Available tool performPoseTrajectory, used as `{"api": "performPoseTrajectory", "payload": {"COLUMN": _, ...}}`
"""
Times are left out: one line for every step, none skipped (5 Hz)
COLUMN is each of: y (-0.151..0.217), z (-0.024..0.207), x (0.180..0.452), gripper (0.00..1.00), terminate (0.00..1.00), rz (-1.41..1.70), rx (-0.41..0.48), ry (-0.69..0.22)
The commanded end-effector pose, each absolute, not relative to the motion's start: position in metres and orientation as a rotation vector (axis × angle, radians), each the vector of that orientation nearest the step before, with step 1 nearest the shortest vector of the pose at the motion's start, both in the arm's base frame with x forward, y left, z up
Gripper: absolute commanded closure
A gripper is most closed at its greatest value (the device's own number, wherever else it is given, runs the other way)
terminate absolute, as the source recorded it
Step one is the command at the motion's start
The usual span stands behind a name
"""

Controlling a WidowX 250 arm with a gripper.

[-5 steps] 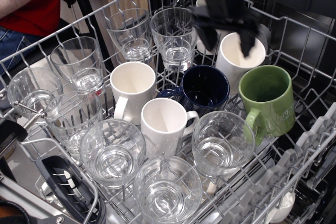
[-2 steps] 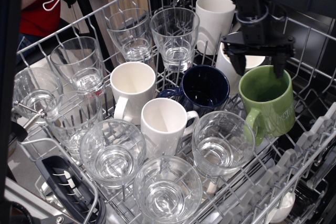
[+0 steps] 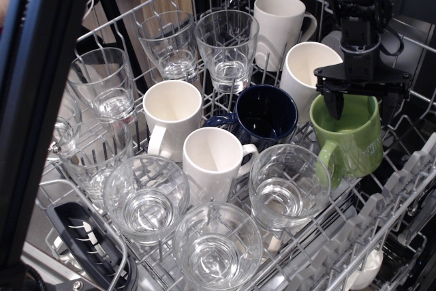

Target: Pick up green mug

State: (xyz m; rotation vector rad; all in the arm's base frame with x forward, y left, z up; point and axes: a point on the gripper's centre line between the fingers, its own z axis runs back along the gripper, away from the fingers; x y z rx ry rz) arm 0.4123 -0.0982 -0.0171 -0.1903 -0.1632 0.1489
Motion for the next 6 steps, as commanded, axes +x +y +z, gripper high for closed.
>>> {"api": "performPoseTrajectory", "payload": {"y": -0.114, "z": -0.013, "x": 0.424, "gripper": 0.00, "terminate": 0.00, "rz": 0.155, "rx": -0.163, "ry": -0.260}}
{"api": "performPoseTrajectory", "payload": {"y": -0.117, "z": -0.025, "x": 0.428, "gripper": 0.00, "terminate": 0.00, "rz": 0.181, "rx": -0.137, "ry": -0.261}}
{"api": "performPoseTrajectory", "payload": {"y": -0.123, "z": -0.032, "x": 0.429, "gripper": 0.00, "terminate": 0.00, "rz": 0.219, "rx": -0.117, "ry": -0.280}}
{"api": "performPoseTrajectory", "payload": {"y": -0.125, "z": -0.037, "x": 0.426, "gripper": 1.00, "terminate": 0.00, "rz": 0.261, "rx": -0.113, "ry": -0.277}}
{"api": "performPoseTrajectory", "payload": {"y": -0.125, "z": -0.033, "x": 0.431, "gripper": 1.00, "terminate": 0.00, "rz": 0.286, "rx": -0.126, "ry": -0.268}}
{"api": "performPoseTrajectory", "payload": {"y": -0.124, "z": -0.031, "x": 0.435, "gripper": 1.00, "terminate": 0.00, "rz": 0.304, "rx": -0.124, "ry": -0.267}}
